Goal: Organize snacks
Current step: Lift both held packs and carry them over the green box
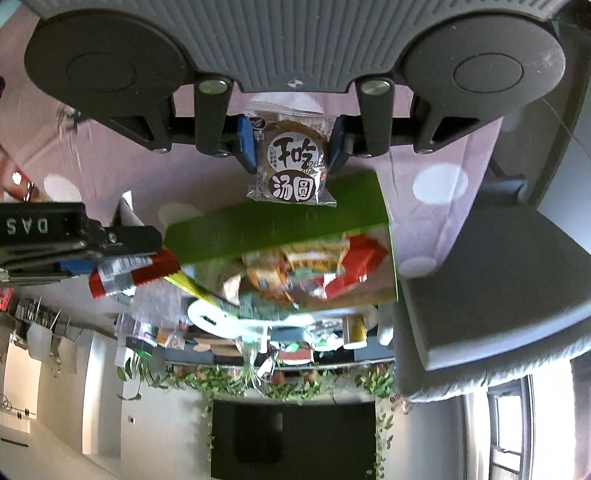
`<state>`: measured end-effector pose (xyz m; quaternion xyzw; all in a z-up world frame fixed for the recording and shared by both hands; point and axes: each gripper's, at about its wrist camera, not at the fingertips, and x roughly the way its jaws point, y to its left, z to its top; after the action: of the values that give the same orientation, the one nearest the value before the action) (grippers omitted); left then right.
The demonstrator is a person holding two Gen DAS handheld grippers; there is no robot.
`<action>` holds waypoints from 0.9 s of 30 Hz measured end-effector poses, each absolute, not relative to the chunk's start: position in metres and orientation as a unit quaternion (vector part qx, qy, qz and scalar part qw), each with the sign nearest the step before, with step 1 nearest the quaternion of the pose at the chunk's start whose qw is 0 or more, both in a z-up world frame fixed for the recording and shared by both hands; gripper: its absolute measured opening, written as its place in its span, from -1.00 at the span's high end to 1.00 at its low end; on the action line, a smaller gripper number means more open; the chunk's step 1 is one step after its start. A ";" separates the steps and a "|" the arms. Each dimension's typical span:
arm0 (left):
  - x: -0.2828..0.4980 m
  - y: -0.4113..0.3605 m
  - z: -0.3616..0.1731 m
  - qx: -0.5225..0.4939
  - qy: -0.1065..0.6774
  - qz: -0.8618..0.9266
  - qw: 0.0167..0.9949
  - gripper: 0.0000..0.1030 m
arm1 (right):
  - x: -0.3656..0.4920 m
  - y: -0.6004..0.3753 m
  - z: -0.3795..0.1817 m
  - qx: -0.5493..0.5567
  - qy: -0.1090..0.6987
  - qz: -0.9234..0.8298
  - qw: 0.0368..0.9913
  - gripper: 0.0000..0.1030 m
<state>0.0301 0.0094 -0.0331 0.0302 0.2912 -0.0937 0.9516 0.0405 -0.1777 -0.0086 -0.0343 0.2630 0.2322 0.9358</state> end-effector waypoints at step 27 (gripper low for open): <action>0.140 0.022 -0.004 0.006 0.286 -0.059 0.956 0.28 | 0.137 -0.151 0.013 -0.018 0.255 0.212 0.943 -0.25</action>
<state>0.1399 0.0217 -0.0043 0.0059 0.2864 -0.0595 0.9562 0.1368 -0.1507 0.0127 -0.0179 0.2548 0.2124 0.9432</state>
